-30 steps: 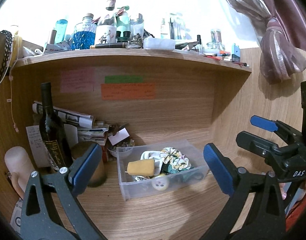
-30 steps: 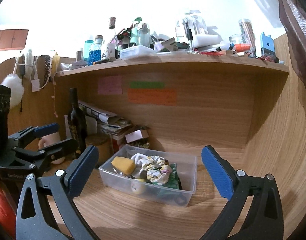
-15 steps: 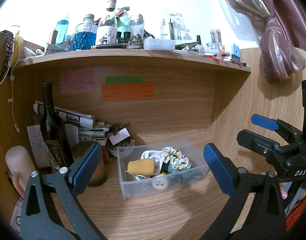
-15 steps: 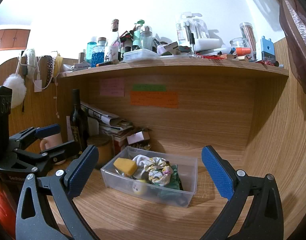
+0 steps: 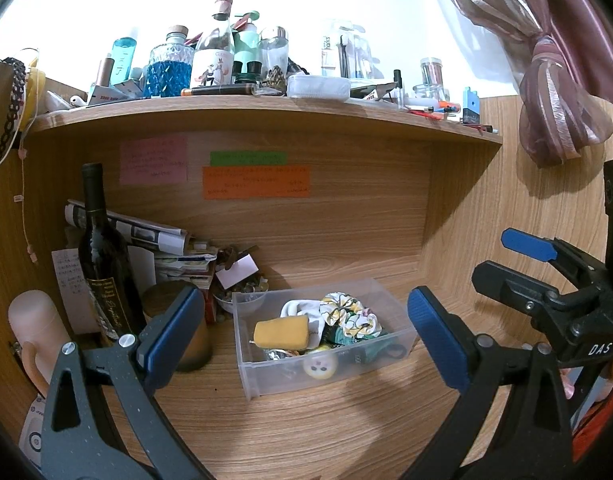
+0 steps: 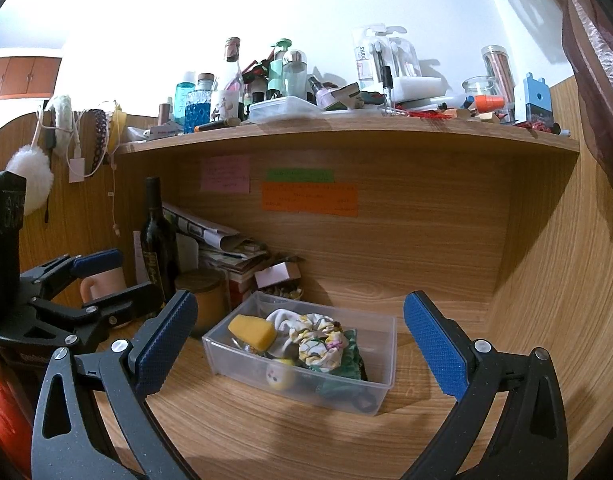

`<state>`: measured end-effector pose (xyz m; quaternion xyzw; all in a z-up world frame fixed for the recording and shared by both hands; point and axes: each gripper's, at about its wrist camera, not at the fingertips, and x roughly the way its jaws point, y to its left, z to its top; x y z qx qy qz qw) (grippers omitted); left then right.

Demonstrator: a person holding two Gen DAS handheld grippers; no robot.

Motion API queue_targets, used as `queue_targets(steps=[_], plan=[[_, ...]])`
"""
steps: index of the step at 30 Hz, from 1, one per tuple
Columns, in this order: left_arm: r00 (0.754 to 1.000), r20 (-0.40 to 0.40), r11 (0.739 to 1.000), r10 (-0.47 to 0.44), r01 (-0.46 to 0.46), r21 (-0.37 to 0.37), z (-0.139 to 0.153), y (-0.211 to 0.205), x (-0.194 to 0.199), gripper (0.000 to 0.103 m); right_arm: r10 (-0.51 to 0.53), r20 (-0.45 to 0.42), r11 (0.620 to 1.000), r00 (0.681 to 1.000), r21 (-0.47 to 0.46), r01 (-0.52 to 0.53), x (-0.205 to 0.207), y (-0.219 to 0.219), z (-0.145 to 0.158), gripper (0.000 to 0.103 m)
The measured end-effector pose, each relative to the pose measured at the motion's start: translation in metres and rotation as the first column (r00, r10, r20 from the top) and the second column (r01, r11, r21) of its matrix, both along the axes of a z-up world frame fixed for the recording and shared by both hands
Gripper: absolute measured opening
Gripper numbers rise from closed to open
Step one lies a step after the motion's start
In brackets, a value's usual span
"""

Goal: Organize soft objects

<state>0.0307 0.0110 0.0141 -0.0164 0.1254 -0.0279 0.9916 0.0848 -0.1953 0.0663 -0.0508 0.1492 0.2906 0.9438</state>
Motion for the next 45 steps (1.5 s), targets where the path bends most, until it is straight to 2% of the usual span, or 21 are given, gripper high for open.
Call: queue_targets(steps=[25, 33, 45], plan=[[1.0, 0.014, 1.0, -0.007, 0.007, 0.001, 0.0027, -0.0019, -0.0004, 0.103, -0.007, -0.013, 1.0, 1.0, 0.011, 0.007, 0.0015, -0.0027, -0.0024, 0.103], [1.0, 0.001, 0.999, 0.003, -0.003, -0.037, 0.0017, 0.0026, 0.0012, 0.103, -0.004, -0.012, 1.0, 1.0, 0.008, 0.004, 0.0004, -0.0021, -0.0025, 0.103], [1.0, -0.002, 0.999, 0.002, -0.002, -0.032, -0.0014, 0.0019, 0.0007, 0.103, -0.004, -0.026, 1.0, 1.0, 0.007, 0.004, 0.0035, 0.0003, -0.0051, 0.103]])
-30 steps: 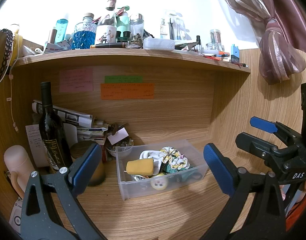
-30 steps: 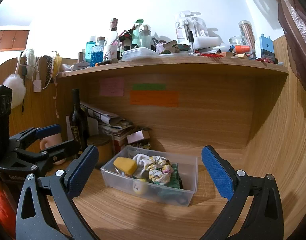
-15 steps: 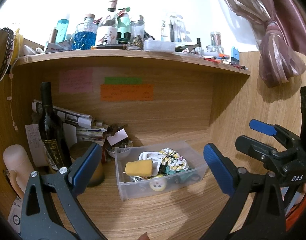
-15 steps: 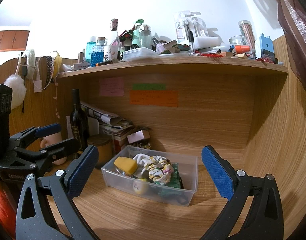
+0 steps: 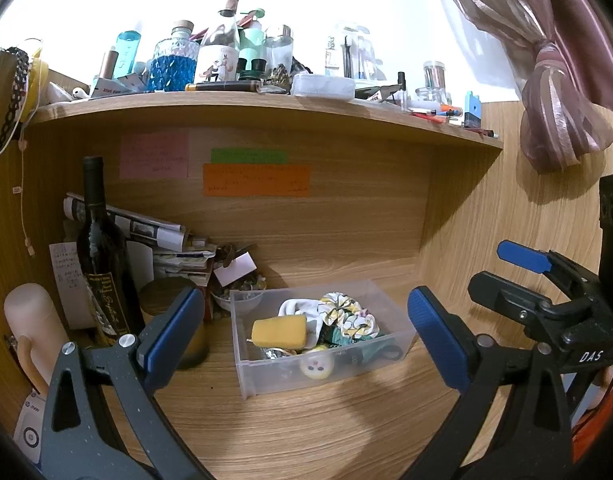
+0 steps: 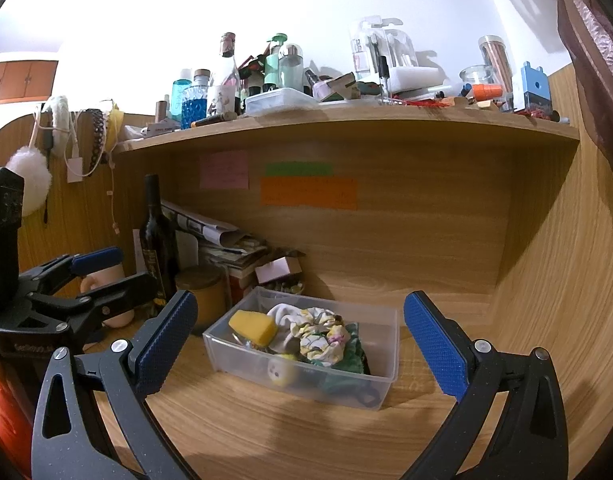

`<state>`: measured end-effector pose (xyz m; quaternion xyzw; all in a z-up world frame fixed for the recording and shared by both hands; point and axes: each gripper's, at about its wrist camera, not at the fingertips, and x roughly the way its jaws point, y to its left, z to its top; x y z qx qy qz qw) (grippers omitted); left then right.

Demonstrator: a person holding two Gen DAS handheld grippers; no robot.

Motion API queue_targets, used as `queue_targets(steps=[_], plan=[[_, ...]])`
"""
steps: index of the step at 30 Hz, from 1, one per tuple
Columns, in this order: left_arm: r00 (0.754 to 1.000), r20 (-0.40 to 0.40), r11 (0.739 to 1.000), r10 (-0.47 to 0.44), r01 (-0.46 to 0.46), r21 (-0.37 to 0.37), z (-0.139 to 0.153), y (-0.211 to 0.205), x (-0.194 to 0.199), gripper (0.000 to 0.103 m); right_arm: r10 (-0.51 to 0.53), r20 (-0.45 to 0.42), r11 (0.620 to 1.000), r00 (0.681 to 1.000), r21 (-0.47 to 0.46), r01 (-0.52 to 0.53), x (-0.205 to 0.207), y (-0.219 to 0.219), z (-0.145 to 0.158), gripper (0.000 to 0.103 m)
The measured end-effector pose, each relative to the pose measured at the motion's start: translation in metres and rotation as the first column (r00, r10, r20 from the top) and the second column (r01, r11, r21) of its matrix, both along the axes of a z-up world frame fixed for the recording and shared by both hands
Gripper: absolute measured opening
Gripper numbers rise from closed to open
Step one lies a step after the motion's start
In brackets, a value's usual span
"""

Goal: Organize soft objects

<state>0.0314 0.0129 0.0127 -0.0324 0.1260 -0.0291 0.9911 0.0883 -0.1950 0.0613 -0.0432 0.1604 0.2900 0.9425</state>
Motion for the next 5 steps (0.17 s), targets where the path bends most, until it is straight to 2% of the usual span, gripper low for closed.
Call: queue_targets(steps=[5], plan=[[1.0, -0.014, 1.0, 0.002, -0.002, -0.014, -0.0025, 0.0027, 0.0029, 0.103, -0.002, -0.006, 1.0, 1.0, 0.0, 0.002, 0.0017, 0.0003, -0.0022, 0.103]])
